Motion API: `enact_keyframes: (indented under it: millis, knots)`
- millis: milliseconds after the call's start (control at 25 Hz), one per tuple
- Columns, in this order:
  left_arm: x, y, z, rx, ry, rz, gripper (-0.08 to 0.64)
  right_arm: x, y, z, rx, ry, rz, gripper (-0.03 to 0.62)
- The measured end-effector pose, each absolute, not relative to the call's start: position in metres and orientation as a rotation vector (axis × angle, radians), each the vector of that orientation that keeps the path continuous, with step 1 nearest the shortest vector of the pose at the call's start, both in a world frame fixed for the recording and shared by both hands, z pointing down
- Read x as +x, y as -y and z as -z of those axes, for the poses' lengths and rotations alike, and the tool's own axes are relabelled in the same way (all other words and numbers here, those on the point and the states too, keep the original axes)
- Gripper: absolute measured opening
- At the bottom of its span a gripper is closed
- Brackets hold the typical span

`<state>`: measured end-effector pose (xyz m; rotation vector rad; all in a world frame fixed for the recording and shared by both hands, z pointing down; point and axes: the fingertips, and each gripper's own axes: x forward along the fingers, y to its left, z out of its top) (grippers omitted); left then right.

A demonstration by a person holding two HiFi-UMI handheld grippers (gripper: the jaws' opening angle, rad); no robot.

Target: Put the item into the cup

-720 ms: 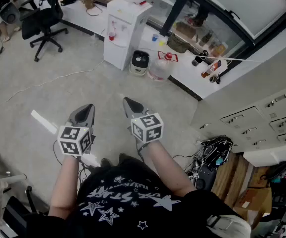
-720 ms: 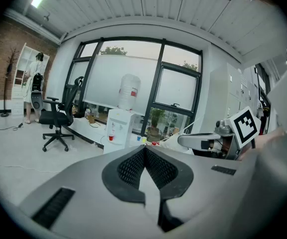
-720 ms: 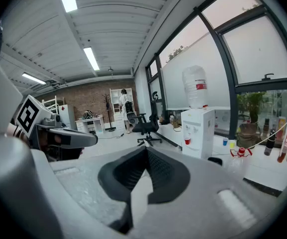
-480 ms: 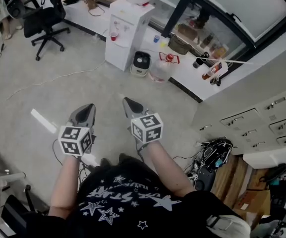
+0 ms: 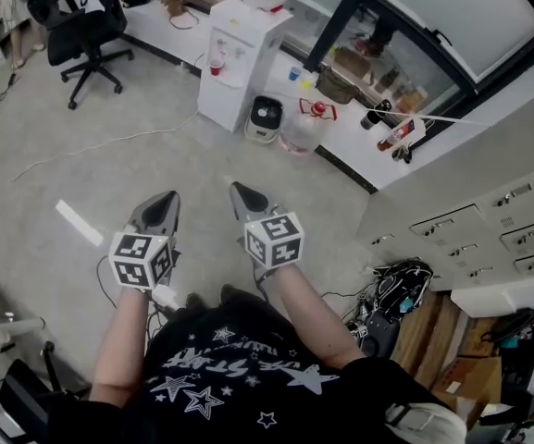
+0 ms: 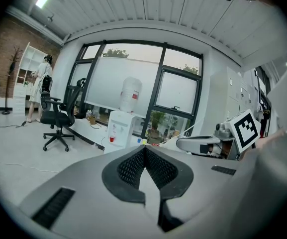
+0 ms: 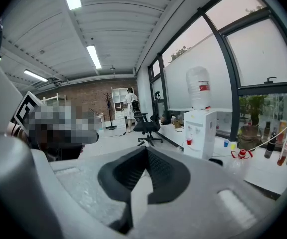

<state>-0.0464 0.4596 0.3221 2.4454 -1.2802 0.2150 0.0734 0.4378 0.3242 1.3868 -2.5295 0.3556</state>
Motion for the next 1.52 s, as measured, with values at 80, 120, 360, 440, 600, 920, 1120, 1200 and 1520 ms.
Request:
enact_keyframes:
  millis: [80, 120, 360, 440, 600, 920, 1120, 1200, 1520]
  knots:
    - [-0.046, -0.462, -0.323, 2.445, 1.271, -0.209, 0.006, 0.07, -0.44, -0.323, 1.387, 2.53, -0.333, 0.0]
    - [-0.046, -0.462, -0.323, 2.445, 1.27, -0.203, 0.006, 0.069, -0.441, -0.323, 1.387, 2.533, -0.33, 0.002]
    - [-0.05, -0.477, -0.326, 2.449, 1.247, -0.225, 0.006, 0.066, -0.449, -0.325, 1.412, 2.535, -0.365, 0.0]
    - [-0.057, -0.48, -0.325, 2.448, 1.236, -0.231, 0.006, 0.062, -0.451, -0.326, 1.422, 2.53, -0.377, 0.0]
    - [-0.072, -0.478, -0.331, 2.439, 1.237, -0.24, 0.006, 0.058, -0.456, -0.332, 1.435, 2.512, -0.386, 0.0]
    - [-0.077, -0.46, -0.341, 2.43, 1.24, -0.255, 0.006, 0.064, -0.442, -0.346, 1.465, 2.479, -0.429, 0.0]
    - [-0.075, -0.443, -0.355, 2.396, 1.257, -0.255, 0.006, 0.063, -0.422, -0.36, 1.428, 2.479, -0.447, 0.0]
    - [-0.075, -0.432, -0.357, 2.386, 1.269, -0.254, 0.006, 0.063, -0.411, -0.363, 1.412, 2.482, -0.453, 0.0]
    - [-0.064, -0.375, -0.373, 2.351, 1.272, -0.29, 0.006, 0.077, -0.349, -0.379, 1.411, 2.477, -0.516, 0.0]
